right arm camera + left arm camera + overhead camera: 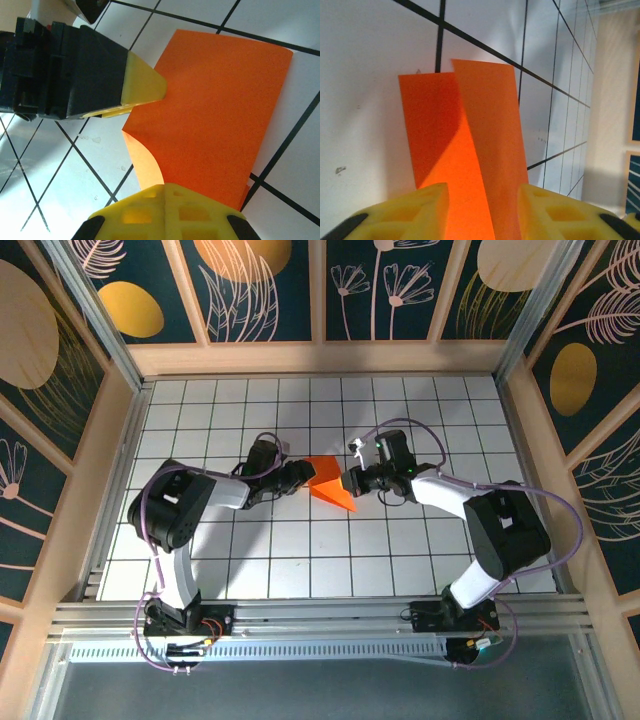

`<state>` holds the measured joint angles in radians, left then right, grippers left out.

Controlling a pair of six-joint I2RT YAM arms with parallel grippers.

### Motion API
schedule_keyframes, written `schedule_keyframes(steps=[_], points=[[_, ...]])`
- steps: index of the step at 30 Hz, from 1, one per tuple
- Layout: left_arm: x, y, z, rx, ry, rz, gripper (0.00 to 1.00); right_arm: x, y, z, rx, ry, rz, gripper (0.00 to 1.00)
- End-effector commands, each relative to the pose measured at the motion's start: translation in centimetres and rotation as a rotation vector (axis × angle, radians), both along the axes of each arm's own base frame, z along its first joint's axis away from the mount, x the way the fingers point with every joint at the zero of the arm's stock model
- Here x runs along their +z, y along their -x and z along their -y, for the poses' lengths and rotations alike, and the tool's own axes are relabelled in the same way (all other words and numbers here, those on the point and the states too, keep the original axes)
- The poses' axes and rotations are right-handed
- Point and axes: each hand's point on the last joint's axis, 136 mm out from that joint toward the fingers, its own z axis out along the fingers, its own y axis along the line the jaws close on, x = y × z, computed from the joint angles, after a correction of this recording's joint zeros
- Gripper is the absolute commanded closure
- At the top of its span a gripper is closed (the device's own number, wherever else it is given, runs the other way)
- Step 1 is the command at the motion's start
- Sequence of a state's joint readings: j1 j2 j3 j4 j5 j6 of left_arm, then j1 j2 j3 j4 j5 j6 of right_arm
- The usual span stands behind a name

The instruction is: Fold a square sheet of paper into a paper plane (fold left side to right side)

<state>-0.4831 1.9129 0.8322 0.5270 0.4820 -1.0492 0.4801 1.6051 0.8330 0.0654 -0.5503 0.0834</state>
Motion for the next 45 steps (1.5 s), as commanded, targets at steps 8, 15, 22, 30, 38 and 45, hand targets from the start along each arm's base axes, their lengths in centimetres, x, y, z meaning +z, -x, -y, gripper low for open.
schedule_keyframes(steps=[8, 15, 22, 30, 38, 45], points=[[0.7, -0.7, 0.2, -0.008, 0.015, 0.033, 0.93, -0.5, -0.3, 1.4, -0.055, 0.034, 0.005, 0.96], [1.8, -0.5, 0.2, -0.001, 0.033, 0.042, 0.98, 0.9, -1.4, 2.9, -0.128, 0.108, 0.047, 0.70], [2.8, -0.1, 0.1, 0.015, 0.063, 0.035, 0.99, 2.8, -1.0, 4.1, -0.209, 0.257, 0.127, 0.56], [3.4, 0.2, 0.6, 0.013, 0.070, 0.025, 0.99, 1.2, 3.2, 1.6, -0.197, 0.449, 0.186, 0.45], [3.5, 0.4, 0.9, 0.003, 0.059, 0.020, 0.99, -1.8, 4.3, 0.1, -0.216, 0.608, 0.229, 0.37], [3.9, 0.5, 1.0, 0.000, 0.056, 0.024, 0.98, -3.0, 3.9, -0.8, -0.224, 0.658, 0.254, 0.36]])
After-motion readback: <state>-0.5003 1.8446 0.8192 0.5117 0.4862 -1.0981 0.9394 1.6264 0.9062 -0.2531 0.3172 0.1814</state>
